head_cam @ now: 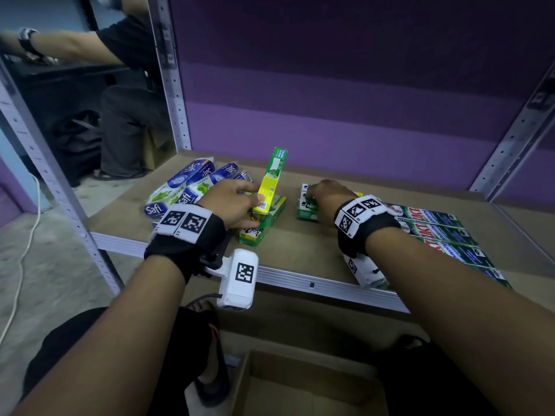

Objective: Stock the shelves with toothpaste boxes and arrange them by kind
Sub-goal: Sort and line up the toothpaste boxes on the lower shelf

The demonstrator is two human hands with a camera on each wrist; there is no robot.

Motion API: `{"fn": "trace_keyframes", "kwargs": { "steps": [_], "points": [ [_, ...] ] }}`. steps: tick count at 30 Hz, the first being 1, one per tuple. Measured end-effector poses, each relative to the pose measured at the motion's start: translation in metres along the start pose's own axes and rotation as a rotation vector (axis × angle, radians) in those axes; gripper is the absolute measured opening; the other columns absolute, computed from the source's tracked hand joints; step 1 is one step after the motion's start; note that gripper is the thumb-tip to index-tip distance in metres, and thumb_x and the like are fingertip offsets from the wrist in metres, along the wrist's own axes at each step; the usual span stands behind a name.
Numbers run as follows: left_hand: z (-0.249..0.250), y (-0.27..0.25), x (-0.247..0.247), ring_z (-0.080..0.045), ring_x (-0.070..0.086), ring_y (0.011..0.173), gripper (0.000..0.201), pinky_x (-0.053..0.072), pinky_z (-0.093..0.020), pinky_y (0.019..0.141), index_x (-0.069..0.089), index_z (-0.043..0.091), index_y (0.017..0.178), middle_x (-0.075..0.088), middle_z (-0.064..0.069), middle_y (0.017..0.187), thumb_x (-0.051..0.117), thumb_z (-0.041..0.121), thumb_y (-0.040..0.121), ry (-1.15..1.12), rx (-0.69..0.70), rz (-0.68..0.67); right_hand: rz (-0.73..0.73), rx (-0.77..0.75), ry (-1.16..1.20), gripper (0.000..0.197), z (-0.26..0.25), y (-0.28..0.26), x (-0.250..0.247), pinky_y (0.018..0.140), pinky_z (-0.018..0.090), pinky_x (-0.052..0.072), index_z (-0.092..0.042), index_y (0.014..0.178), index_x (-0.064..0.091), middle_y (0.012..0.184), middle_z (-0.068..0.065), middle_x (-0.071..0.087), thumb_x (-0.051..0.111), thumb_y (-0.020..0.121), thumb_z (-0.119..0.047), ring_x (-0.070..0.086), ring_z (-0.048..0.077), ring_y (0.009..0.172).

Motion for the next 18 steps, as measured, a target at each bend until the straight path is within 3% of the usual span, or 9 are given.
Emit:
{"fn": "trace_keyframes", "kwargs": {
  "steps": [8, 13, 18],
  "points": [
    [0.0, 0.003, -0.003, -0.038, 0.067, 0.103, 0.037, 0.055, -0.044, 0.093, 0.054, 0.005, 0.133, 0.064, -0.021, 0.121, 0.058, 0.009, 0.097, -0.037, 0.0, -0.02, -0.005, 0.059, -0.012, 0.054, 0.004, 0.005, 0.002, 0.1, 0.041, 0.05, -0.014, 0.137, 0.053, 0.136, 0.014, 0.05, 0.066, 0.085, -0.007, 0.056, 0.036, 0.12],
    [0.0, 0.005, -0.002, -0.036, 0.068, 0.102, 0.037, 0.054, -0.045, 0.094, 0.055, 0.007, 0.132, 0.064, -0.019, 0.121, 0.06, 0.01, 0.096, -0.046, 0.002, -0.034, 0.033, 0.184, 0.071, 0.042, 0.025, -0.002, 0.0, 0.098, 0.046, 0.05, -0.014, 0.129, 0.056, 0.133, 0.016, 0.051, 0.062, 0.088, -0.007, 0.054, 0.042, 0.118],
    [-0.001, 0.006, -0.001, -0.036, 0.067, 0.105, 0.036, 0.054, -0.045, 0.093, 0.055, 0.006, 0.131, 0.063, -0.021, 0.122, 0.06, 0.01, 0.096, -0.063, 0.012, -0.036, 0.012, 0.226, 0.125, 0.037, 0.036, -0.008, -0.004, 0.096, 0.042, 0.053, -0.011, 0.124, 0.061, 0.13, 0.014, 0.057, 0.066, 0.087, -0.009, 0.059, 0.036, 0.114]
  ]
}}
Point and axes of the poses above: each hand's wrist, its own y-axis towards the middle knuckle, its own x-axis out of the palm, z = x × y, the point moved 8 cm from there along y, towards the middle knuckle
